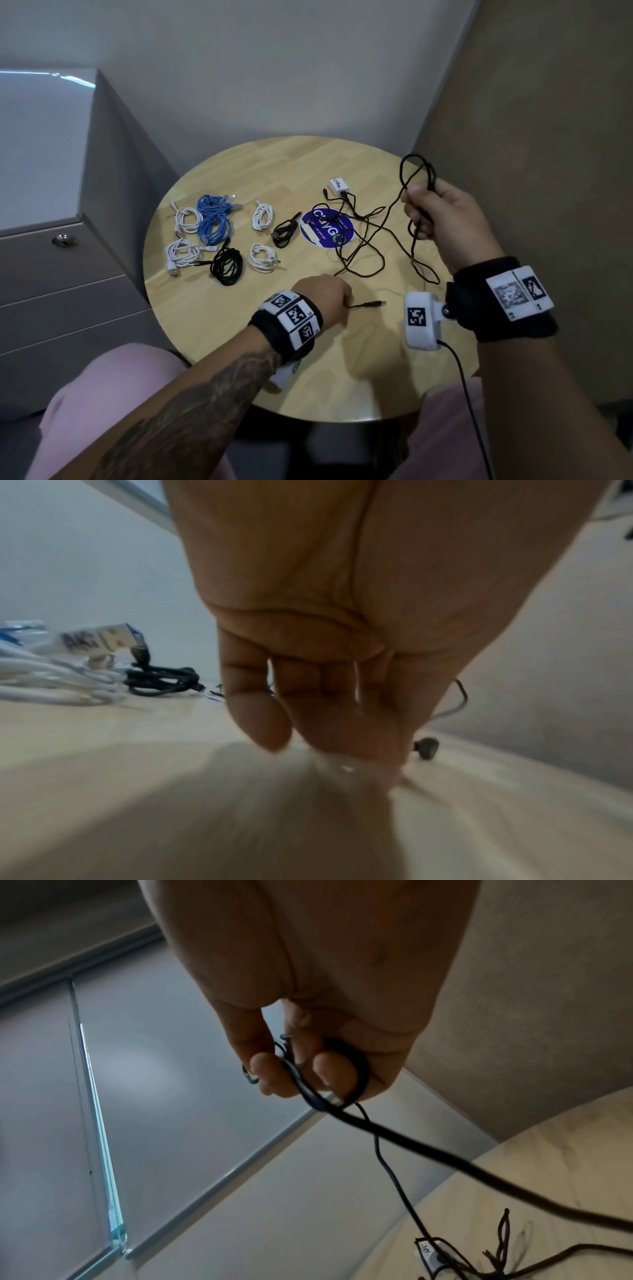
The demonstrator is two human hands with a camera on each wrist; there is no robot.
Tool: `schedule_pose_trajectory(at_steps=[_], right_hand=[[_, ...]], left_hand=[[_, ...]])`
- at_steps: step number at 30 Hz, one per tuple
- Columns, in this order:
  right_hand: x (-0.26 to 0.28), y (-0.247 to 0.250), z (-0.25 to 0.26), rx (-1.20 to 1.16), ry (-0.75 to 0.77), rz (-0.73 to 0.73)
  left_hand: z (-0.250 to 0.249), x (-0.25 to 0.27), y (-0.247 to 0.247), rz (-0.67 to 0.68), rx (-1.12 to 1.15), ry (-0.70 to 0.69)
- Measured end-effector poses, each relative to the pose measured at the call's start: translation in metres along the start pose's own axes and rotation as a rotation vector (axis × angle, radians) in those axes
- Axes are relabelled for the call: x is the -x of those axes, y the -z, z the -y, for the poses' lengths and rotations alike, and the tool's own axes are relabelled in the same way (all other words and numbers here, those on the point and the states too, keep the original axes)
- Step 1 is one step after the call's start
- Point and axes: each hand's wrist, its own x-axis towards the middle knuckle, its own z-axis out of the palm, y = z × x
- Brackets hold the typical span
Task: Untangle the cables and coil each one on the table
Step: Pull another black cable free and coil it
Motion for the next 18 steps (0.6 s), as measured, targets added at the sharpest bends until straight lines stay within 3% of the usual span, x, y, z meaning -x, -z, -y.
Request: schedule_pose_trajectory(at_steps=[4,8,12,16,18], right_hand=[[0.005,0.0,0.001,0.174,-0.049,0.024],[0.004,0.001,-0.007,0.586,-0.21,0.105],[0.001,-0.002,-0.026,1.028,-0.188,0.149],[0.006,-0.002,-0.01,1.116,-0.196,0.024],[0.009,-0.007,-0.005,1.058,-0.046,-0.07]], left_hand=[[0.019,0.005,0.021,-0.272,0.464,-0.013],[0.037,0.019,0.04,-0.522,0.991,-0.119],[0.04,0.033,0.058,-0.583,1.281,-0.193],[0.045,0.046,0.068,-0.582,1.406,-0.185],[0.048,0.049,0.07,-0.501,1.491,-0.208]])
